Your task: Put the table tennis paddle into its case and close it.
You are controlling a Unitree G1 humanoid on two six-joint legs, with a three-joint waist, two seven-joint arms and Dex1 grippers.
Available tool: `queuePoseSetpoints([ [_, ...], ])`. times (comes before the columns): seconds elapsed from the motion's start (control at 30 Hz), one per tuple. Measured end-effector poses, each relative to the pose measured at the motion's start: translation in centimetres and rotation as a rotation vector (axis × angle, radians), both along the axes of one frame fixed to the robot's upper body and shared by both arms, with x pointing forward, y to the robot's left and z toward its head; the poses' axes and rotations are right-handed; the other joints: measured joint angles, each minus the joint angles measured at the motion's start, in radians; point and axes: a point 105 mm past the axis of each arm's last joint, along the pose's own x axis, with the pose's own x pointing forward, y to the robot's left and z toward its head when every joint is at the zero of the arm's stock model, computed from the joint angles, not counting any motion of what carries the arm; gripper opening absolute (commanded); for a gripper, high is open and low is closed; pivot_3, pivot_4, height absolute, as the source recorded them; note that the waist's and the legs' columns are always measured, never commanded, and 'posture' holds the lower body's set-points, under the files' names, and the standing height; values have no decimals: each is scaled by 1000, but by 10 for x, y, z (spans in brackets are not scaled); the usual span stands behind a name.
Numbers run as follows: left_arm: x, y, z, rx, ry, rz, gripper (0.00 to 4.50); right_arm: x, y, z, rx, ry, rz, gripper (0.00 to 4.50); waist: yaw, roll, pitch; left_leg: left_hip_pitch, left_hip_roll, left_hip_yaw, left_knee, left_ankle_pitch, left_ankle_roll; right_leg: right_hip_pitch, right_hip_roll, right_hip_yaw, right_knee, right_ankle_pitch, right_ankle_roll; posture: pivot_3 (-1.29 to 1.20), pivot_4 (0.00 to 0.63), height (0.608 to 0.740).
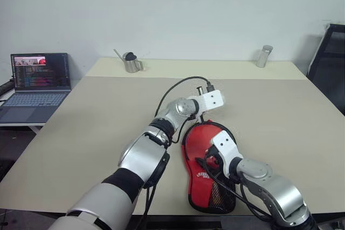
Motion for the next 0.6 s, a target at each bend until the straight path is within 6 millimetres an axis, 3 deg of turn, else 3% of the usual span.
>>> queuePoseSetpoints([
  [0.4, -50, -62, -10, 54, -7, -331, 92, -2, 5, -1, 9, -4, -13, 4500, 0, 1, -1, 0, 0, 0, 0, 0, 0, 0, 1, 0, 0, 0, 0, 0, 150, 740],
  [0.6, -60, -68, -14, 70, 37, -397, 92, -2, 5, -2, 7, -7, -18, 4500, 0, 3, -2, 0, 0, 0, 0, 0, 0, 0, 2, 0, 0, 0, 0, 0, 150, 740],
])
